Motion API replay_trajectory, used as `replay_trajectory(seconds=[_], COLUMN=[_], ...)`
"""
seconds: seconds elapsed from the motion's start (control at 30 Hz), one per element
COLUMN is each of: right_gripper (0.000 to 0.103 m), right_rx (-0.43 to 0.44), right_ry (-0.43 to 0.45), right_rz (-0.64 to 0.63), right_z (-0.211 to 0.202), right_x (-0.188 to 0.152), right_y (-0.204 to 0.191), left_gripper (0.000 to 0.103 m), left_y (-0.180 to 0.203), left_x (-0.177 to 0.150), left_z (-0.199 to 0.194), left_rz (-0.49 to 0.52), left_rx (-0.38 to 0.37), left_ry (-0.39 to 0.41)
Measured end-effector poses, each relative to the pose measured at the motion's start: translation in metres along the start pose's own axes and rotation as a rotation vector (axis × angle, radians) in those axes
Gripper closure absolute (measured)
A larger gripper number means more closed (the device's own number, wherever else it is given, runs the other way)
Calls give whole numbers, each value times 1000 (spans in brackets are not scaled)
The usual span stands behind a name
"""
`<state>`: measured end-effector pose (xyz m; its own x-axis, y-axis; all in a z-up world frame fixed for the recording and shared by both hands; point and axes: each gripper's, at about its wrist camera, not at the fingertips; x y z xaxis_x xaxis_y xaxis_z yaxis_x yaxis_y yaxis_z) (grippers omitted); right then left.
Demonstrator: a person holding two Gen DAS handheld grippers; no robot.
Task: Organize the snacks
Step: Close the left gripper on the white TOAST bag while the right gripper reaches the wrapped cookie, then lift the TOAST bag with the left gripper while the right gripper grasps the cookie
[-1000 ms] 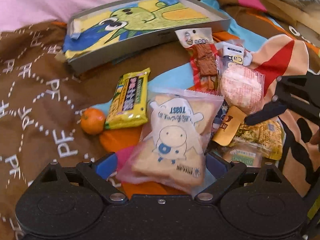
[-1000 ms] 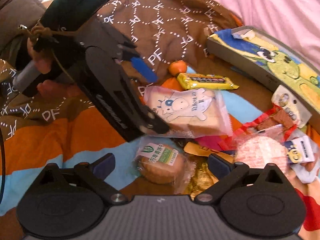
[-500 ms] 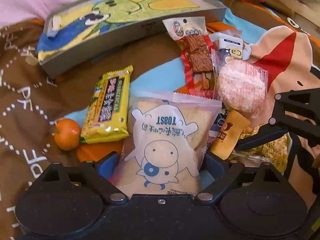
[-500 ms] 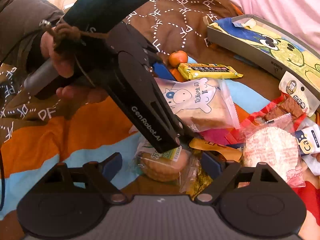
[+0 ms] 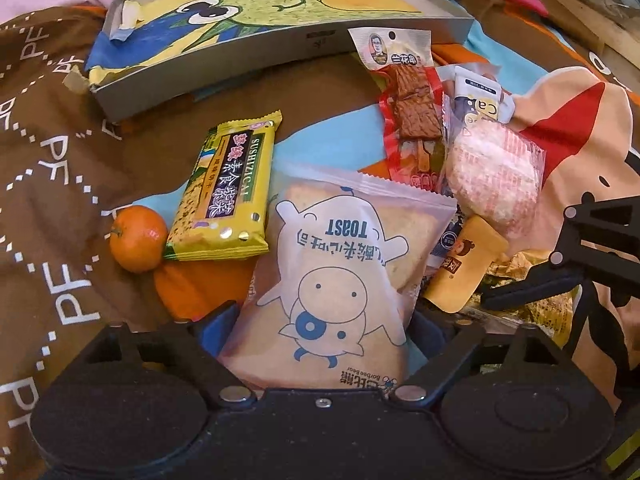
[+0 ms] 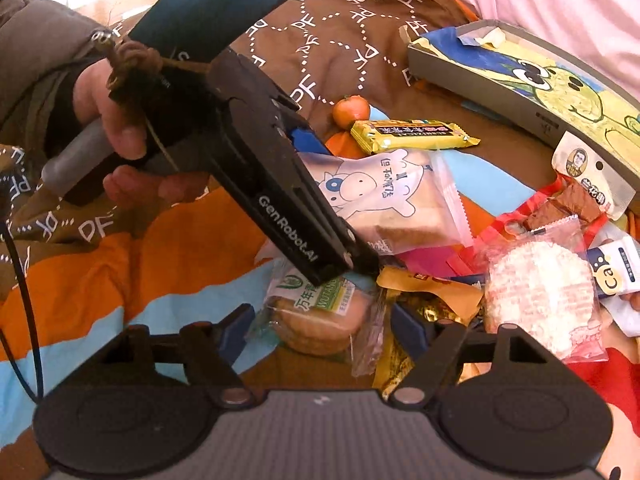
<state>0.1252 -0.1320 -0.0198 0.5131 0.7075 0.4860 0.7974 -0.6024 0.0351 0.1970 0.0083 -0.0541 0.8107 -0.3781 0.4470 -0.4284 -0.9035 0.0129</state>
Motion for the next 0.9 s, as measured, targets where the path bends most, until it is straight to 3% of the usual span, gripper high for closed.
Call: replay_trajectory(seconds=[0.27, 0.43, 0.57, 0.9], right_gripper=[17, 17, 32, 38], right_rx=[-15, 40, 63, 55], right_ry=[-4, -15, -22, -45], right_rz=[-114, -100, -85, -70], right_z=[1, 10, 13, -7], right_x=[-1, 9, 11, -5], right_y=[-4, 7, 8, 4], left_gripper=[17, 16, 22, 28], left_y=[7, 4, 6, 7], left_x=[10, 16, 12, -13], left_z=[1, 7, 5, -8], left_rz=[18, 14, 13, -67], left_rx=[20, 4, 2, 7], left_ry=[-29, -33, -14, 15])
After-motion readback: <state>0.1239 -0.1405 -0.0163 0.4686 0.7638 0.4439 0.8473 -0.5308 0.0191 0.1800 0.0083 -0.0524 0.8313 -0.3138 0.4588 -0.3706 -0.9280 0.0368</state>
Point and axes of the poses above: each gripper's, at about its wrist camera, not at the fingertips, and z roughly the way its jaws point, y to its right, x to its top, and after that the axes turned 9 degrees about -y, right-handed
